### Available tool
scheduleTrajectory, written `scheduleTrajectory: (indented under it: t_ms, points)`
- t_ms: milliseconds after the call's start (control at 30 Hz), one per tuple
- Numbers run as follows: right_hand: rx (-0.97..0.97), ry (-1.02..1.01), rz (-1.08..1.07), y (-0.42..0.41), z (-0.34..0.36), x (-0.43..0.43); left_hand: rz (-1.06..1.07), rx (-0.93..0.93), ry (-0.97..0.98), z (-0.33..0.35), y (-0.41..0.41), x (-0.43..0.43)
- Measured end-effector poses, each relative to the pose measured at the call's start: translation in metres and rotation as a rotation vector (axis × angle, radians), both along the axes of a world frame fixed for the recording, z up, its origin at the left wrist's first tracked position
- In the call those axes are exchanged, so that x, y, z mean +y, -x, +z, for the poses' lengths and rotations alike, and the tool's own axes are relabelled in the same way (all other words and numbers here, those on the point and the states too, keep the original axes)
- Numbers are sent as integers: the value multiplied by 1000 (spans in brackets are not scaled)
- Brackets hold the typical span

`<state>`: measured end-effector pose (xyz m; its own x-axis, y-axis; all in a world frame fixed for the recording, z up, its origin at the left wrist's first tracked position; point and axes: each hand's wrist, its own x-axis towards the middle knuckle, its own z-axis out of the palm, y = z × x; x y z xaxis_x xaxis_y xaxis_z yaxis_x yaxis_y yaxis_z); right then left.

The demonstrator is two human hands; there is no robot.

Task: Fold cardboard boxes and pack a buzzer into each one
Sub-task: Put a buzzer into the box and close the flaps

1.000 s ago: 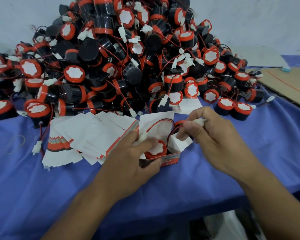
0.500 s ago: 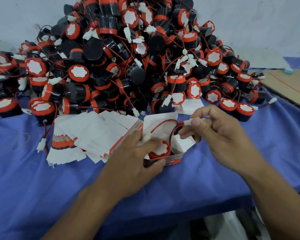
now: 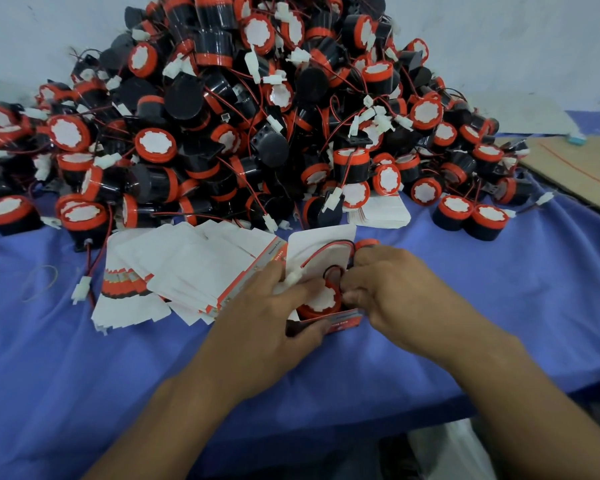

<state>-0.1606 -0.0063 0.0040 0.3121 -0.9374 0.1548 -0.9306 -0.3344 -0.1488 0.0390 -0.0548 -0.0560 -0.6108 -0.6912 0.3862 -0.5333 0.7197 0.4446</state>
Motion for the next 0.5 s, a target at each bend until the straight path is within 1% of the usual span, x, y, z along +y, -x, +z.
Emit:
scheduleTrajectory:
  t_ms: [100,133,233,300,400,500]
  points:
    - [84,-85,0,-1,1,-3,3,14,-11,-1,0,2]
    - [76,-128,-19,1,2,-4,5,17,-26,-1,-1,2]
    - [-38,-256,-94,7,4,-5,9,7,-65,-1,0,3]
    - [-143,-325,-161,8,5,-5,9,6,-75,-1,0,2]
    - [-408,-420,-306,14,4,-7,6,15,-65,-2,-1,1]
    - [-653,-448,-427,17,-1,-9,0,20,-67,-3,0,1]
